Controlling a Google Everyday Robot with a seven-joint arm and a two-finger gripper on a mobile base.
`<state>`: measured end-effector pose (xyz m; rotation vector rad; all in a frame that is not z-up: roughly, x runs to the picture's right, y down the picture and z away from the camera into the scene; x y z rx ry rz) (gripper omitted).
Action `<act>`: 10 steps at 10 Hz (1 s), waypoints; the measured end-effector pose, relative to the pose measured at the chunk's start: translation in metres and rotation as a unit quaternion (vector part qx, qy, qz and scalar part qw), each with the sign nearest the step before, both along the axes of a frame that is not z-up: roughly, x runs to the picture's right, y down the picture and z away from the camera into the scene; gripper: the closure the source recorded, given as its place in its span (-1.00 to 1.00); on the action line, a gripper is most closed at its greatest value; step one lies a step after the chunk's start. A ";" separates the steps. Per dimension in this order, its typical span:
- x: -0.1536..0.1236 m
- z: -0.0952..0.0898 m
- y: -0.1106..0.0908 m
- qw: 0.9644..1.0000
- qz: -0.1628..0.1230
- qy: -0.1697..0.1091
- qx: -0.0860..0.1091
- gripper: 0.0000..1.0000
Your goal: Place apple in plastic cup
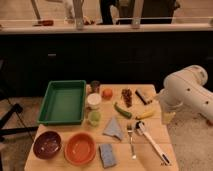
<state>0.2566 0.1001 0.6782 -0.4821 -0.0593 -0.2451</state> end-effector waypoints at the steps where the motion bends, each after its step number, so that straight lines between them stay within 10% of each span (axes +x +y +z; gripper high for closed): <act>1: -0.017 0.002 -0.006 0.998 -0.056 -0.037 0.001 -0.60; 4: -0.069 0.016 -0.020 0.982 -0.156 -0.104 -0.010 -0.60; 10: -0.068 0.016 -0.019 0.981 -0.161 -0.104 -0.014 -0.60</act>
